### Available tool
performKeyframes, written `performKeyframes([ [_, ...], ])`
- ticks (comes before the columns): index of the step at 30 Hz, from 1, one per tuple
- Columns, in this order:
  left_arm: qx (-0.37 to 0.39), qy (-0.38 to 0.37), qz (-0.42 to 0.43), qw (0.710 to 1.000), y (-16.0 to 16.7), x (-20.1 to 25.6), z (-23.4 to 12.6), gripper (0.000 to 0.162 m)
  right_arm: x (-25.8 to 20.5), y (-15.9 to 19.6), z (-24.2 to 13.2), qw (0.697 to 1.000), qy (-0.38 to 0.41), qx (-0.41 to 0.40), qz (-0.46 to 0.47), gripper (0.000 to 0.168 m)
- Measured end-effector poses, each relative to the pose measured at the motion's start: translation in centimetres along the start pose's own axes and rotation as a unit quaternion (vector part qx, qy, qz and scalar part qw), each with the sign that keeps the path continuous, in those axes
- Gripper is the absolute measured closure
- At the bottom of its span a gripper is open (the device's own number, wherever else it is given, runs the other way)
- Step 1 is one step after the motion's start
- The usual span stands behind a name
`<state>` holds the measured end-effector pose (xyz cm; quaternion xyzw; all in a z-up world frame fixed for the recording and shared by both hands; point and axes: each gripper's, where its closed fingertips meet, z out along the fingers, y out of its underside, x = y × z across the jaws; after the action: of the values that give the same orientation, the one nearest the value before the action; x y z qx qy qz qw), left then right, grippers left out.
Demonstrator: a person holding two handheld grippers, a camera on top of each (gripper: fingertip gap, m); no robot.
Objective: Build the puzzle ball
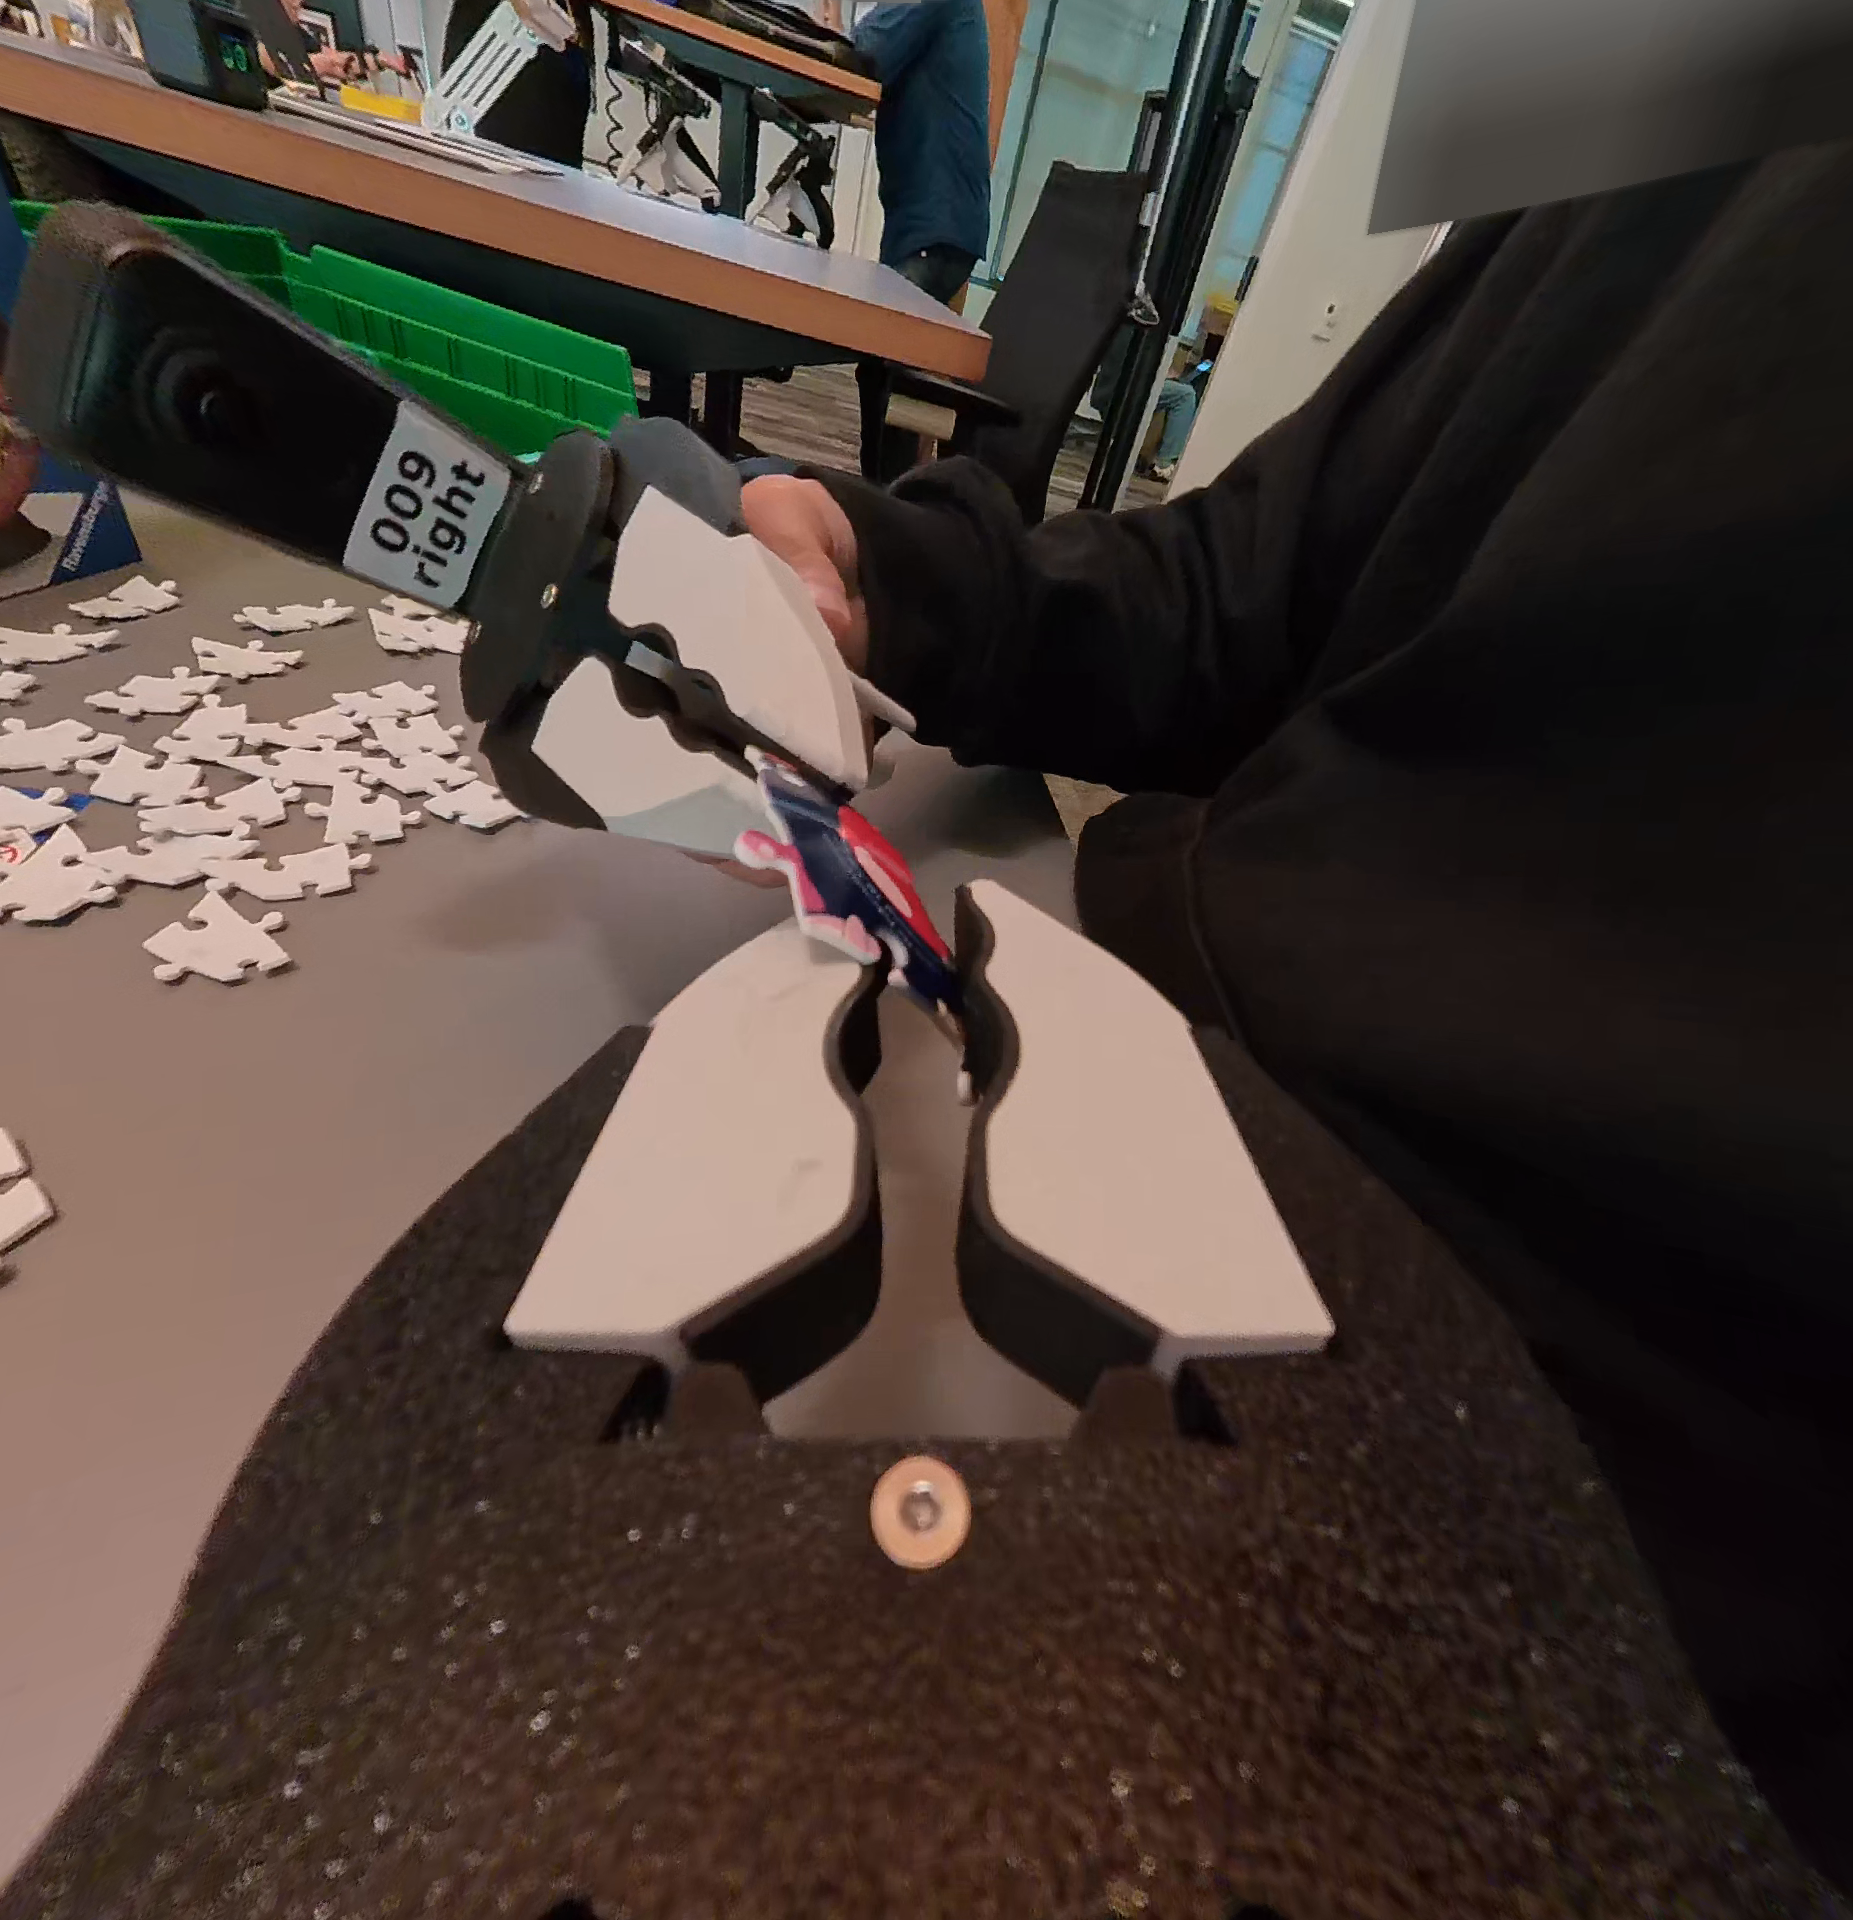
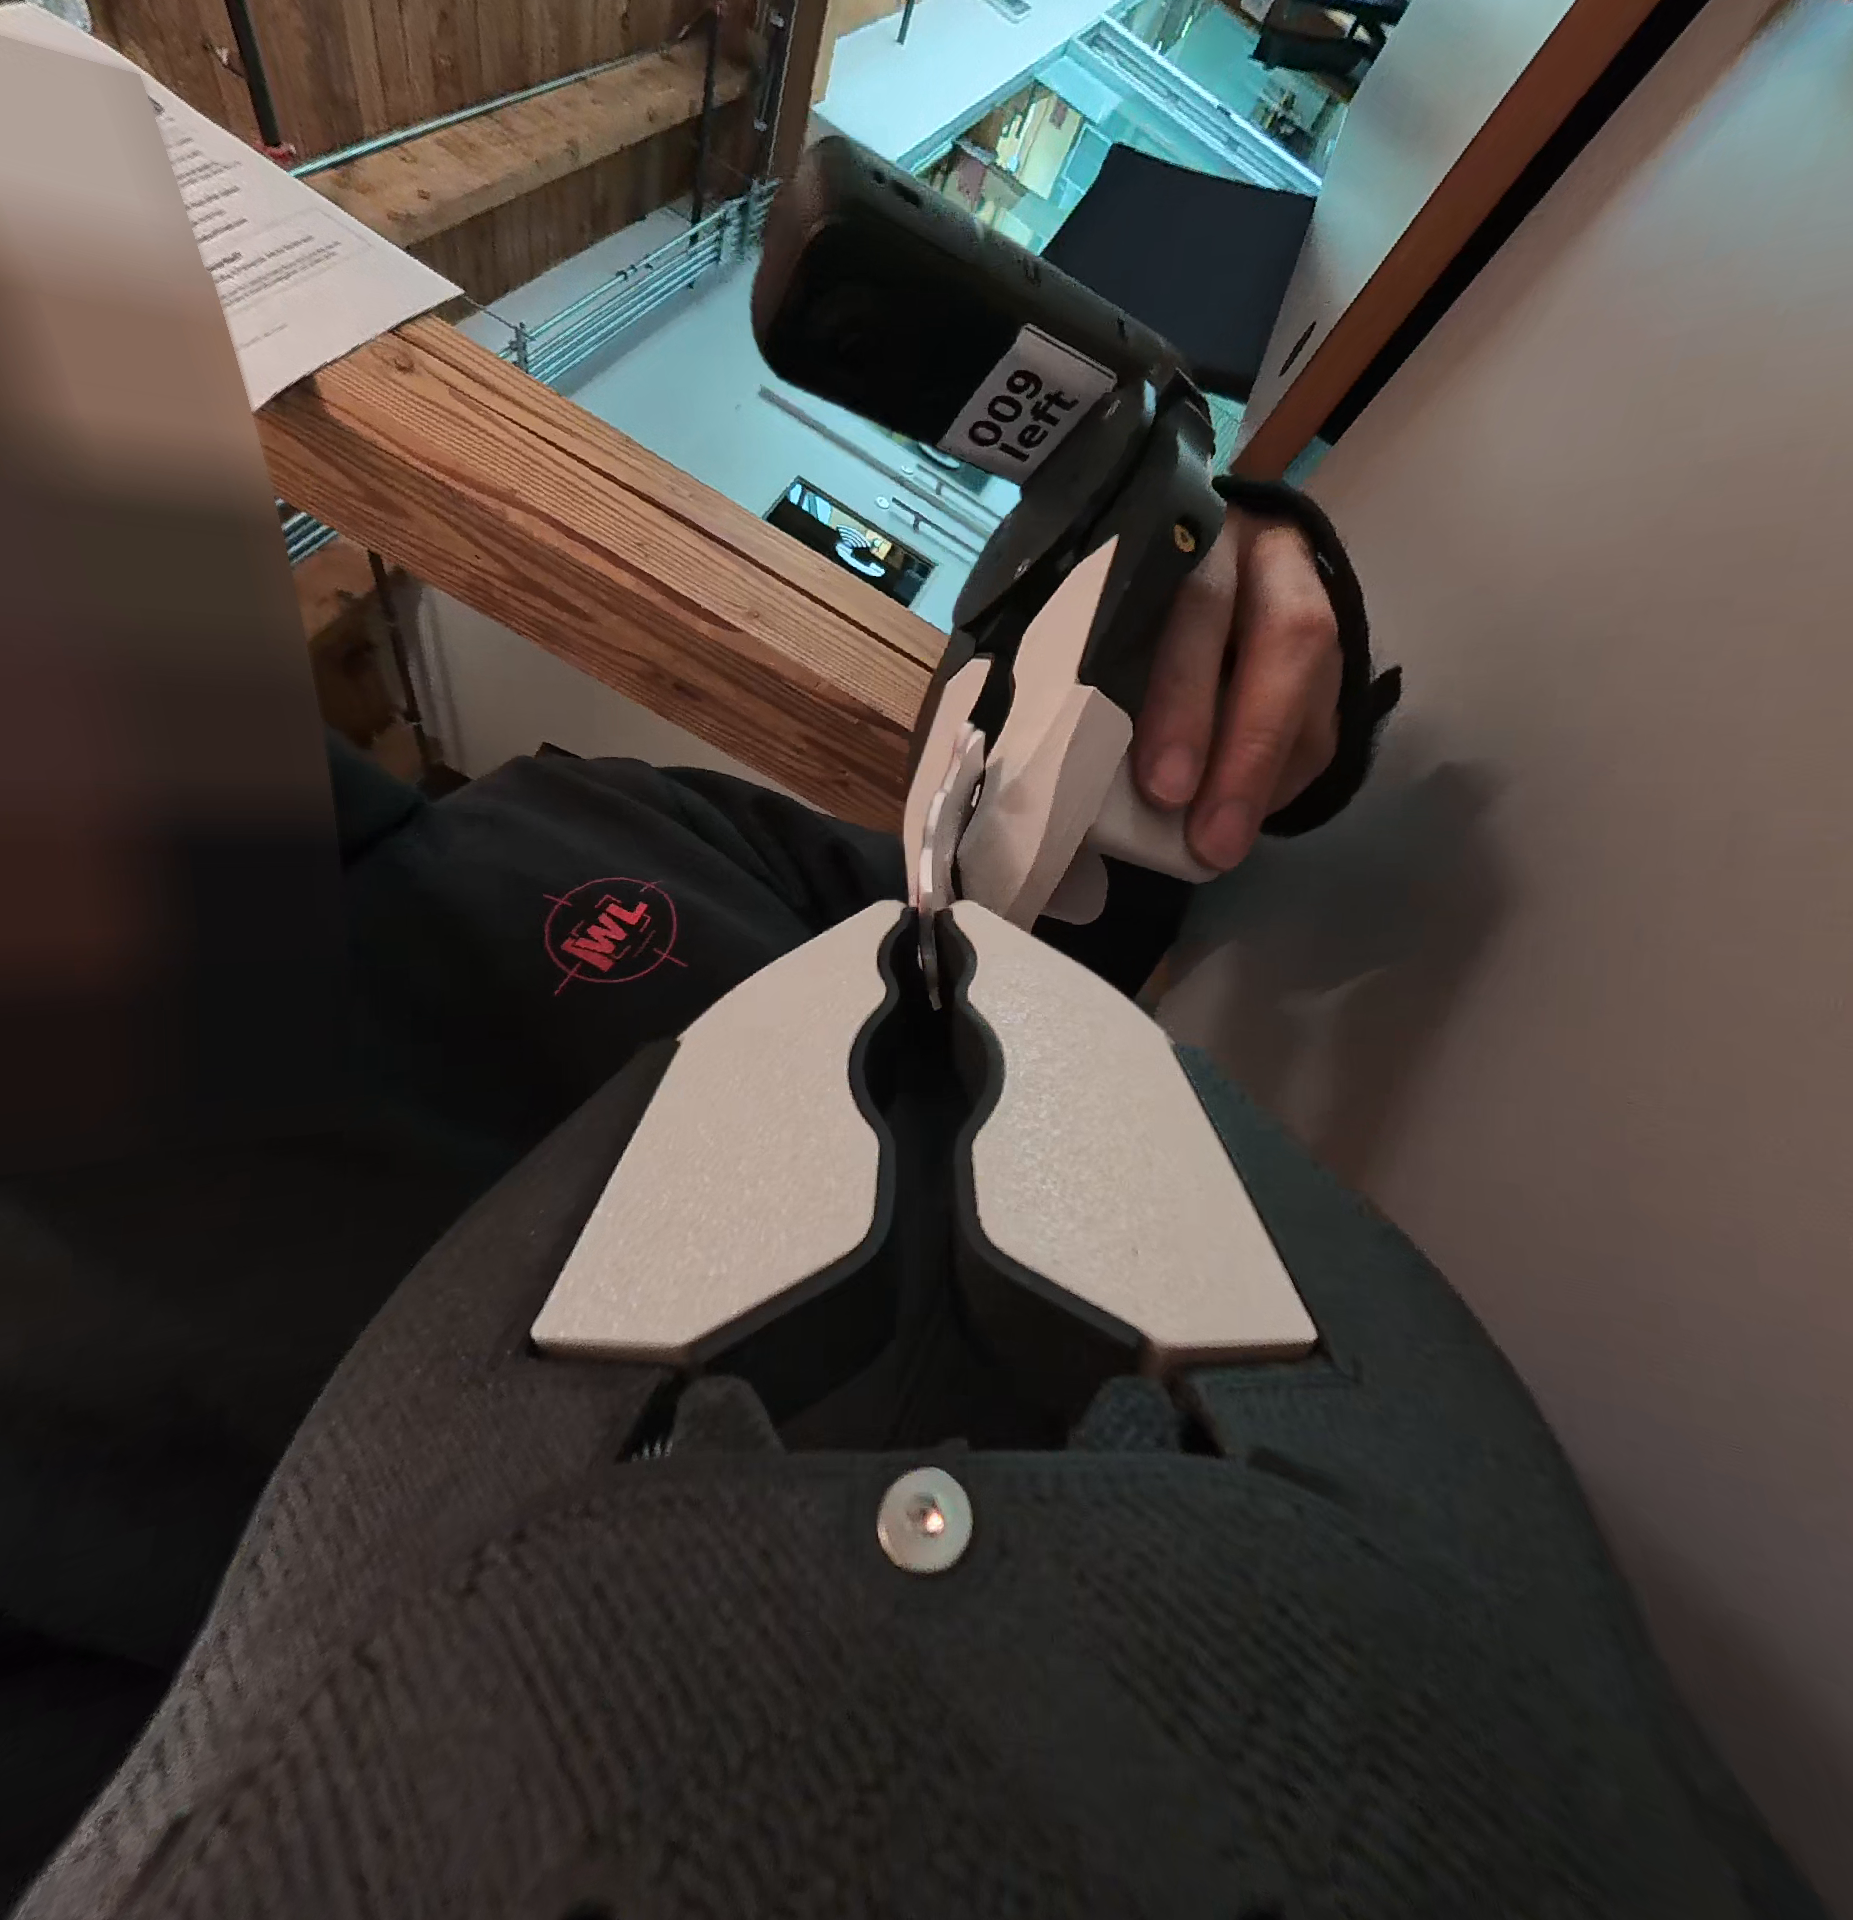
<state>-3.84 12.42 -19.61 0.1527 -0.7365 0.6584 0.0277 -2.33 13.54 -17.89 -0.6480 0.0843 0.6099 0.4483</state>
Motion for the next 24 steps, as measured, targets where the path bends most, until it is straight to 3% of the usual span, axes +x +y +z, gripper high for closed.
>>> performKeyframes([
  [10,0.045,0.006,-0.062,0.997,-0.9,-0.7,0.0,0.152,-0.1,-0.9,-0.5,0.999,0.021,0.019,-0.018,0.165],
  [16,0.053,0.001,-0.093,0.994,-1.4,-0.9,0.1,0.133,0.0,-1.5,-1.1,0.998,0.041,0.028,-0.032,0.166],
  [24,0.058,-0.028,-0.130,0.989,-1.4,-2.1,0.1,0.149,0.3,-1.6,-1.1,0.992,0.089,0.011,-0.083,0.165],
])
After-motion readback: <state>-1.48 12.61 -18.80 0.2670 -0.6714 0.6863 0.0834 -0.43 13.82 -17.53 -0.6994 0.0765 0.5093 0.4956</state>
